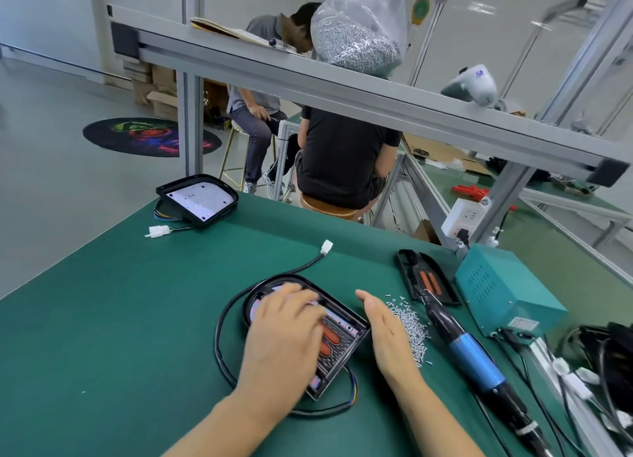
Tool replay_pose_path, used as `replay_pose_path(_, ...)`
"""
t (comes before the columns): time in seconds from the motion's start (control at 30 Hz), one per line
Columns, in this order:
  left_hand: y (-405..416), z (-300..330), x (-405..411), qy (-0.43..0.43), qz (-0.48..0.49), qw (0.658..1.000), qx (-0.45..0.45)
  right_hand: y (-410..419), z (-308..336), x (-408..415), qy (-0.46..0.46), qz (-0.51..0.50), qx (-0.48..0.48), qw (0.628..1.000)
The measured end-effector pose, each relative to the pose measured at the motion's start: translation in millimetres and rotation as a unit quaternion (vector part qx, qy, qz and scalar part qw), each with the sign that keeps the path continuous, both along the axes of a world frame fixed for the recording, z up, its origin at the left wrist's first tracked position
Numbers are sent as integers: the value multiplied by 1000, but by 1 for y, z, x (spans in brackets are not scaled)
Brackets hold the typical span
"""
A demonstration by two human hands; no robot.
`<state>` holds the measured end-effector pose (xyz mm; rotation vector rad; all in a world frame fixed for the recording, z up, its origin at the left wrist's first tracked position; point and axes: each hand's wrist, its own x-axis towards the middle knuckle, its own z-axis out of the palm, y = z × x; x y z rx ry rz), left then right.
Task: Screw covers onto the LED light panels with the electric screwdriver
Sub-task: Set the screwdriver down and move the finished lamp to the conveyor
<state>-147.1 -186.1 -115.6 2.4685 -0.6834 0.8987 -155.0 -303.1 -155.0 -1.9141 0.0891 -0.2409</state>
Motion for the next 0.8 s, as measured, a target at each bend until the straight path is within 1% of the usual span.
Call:
replay_pose_path(0.03, 67, -5, -7, 64, 33, 997, -22, 1, 4, 1, 7, 12, -12, 1000)
replay_pose_path(0.07, 74, -15, -30, 170, 14, 984, -48, 3, 9, 1, 18, 35, -23, 999)
replay_pose_path(0.1, 84, -24, -25, 161, 94, 980, -65, 5, 14, 3, 27, 60, -40, 997)
replay_pose_path(0.13, 93, -30, -22, 200, 162, 964, -62, 8, 18, 5, 42, 86, -59, 994)
replay_pose_path(0.17, 89, -35, -21, 239, 170, 954, -64, 10, 22, 7, 62, 106, -83, 989)
replay_pose_path(0.23, 78, -35, -24, 315, 176, 925, -119, 14, 26, 11, 100, 138, -121, 978)
replay_pose_path(0.27, 79, -37, -24, 332, 183, 912, -157, 15, 27, 12, 118, 150, -126, 974)
replay_pose_path(0.3, 84, -41, -20, 344, 193, 904, -166, 15, 27, 12, 128, 157, -116, 972)
replay_pose_path(0.33, 87, -44, -17, 344, 193, 901, -181, 16, 27, 12, 133, 160, -92, 974)
replay_pose_path(0.4, 82, -41, -19, 344, 153, 901, -217, 15, 26, 12, 148, 165, -24, 975)
replay_pose_path(0.43, 82, -40, -17, 340, 130, 899, -245, 14, 25, 12, 159, 168, 5, 973)
replay_pose_path(0.5, 86, -36, -12, 331, 88, 884, -319, 14, 24, 11, 183, 166, 44, 968)
replay_pose_path(0.53, 89, -35, -11, 325, 79, 873, -354, 14, 22, 10, 194, 160, 63, 966)
replay_pose_path(0.6, 98, -34, -9, 308, 99, 866, -381, 16, 20, 7, 207, 144, 111, 961)
replay_pose_path(0.67, 110, -35, -6, 302, 148, 872, -356, 17, 17, 5, 206, 131, 143, 959)
replay_pose_path(0.7, 116, -36, -4, 309, 181, 881, -310, 17, 15, 5, 203, 128, 152, 959)
replay_pose_path(0.77, 127, -38, -5, 325, 248, 901, -147, 18, 13, 3, 196, 124, 159, 960)
replay_pose_path(0.8, 132, -40, -6, 326, 268, 904, -64, 18, 12, 3, 193, 122, 161, 960)
